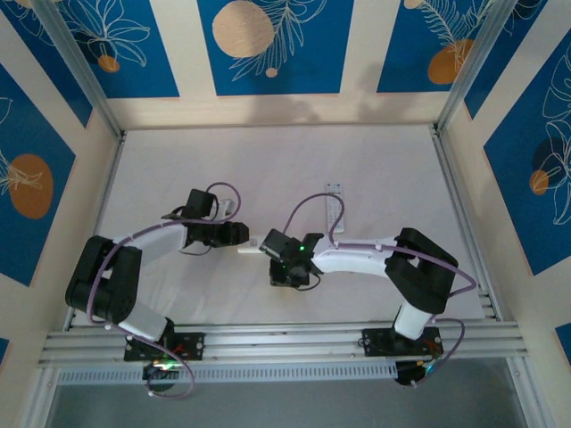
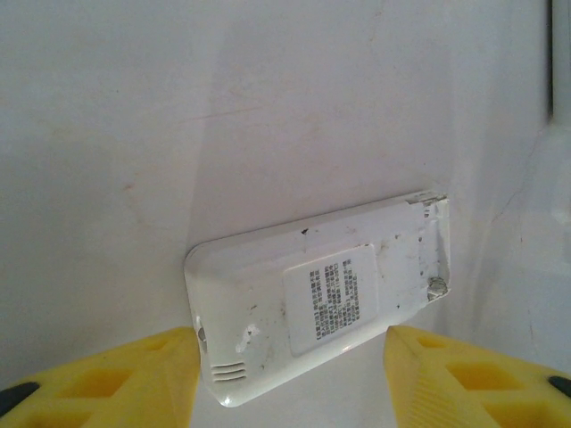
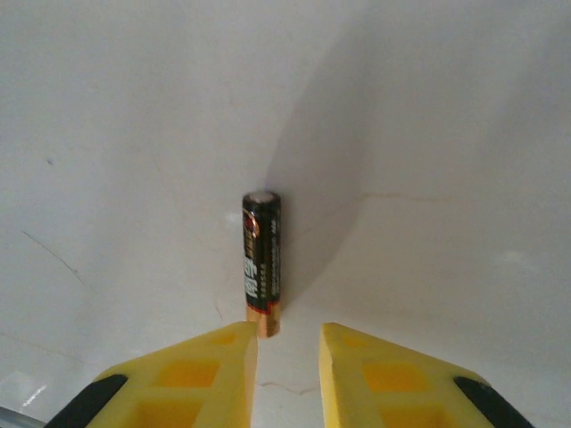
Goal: Load the batteries into the remote control
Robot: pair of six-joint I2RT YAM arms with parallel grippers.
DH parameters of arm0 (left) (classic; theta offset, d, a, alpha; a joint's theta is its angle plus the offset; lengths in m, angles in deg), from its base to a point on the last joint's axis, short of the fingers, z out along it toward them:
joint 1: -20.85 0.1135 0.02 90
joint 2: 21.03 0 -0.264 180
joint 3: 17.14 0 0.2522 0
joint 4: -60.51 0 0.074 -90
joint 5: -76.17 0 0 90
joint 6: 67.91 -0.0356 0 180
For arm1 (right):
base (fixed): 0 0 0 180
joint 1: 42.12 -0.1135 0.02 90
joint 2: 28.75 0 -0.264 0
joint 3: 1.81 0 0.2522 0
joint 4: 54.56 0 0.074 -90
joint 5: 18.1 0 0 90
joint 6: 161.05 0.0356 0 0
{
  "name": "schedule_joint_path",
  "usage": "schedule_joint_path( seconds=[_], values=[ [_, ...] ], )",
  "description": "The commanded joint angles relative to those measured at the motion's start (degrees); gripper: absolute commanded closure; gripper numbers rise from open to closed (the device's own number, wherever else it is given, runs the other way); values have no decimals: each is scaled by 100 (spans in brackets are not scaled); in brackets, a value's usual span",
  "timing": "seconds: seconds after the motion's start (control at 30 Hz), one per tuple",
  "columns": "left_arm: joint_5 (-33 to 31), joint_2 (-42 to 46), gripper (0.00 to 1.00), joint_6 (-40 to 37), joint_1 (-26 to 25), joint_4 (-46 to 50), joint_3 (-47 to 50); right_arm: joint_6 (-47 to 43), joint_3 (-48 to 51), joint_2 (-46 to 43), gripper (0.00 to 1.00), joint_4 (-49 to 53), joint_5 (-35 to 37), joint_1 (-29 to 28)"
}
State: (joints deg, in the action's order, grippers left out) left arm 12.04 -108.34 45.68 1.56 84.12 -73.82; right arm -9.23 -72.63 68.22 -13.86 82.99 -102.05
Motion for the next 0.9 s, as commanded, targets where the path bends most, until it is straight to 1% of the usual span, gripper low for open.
schedule_joint_path(
  seconds=[0.0, 0.13, 0.33, 0.63, 0.77, 0.87],
  values=[
    [-12, 116, 43, -120, 12, 85, -40, 15, -32, 69, 74, -267, -258, 51],
    [-31, 100, 43, -123, 9, 63, -33, -22, -51, 157, 74, -301, -309, 68],
    [-5, 94, 42, -105, 8, 52, -24, 5, -95, 326, 76, -189, -392, 100],
    [-20, 91, 42, -114, 7, 72, -24, 33, -242, 540, 86, 72, -383, 216],
    [-15, 117, 42, -125, 13, 87, -15, -134, -263, 158, 89, 97, -388, 346],
    [56, 135, 41, -118, 13, 56, -12, -366, -287, -177, 88, 55, -510, 640]
  ],
)
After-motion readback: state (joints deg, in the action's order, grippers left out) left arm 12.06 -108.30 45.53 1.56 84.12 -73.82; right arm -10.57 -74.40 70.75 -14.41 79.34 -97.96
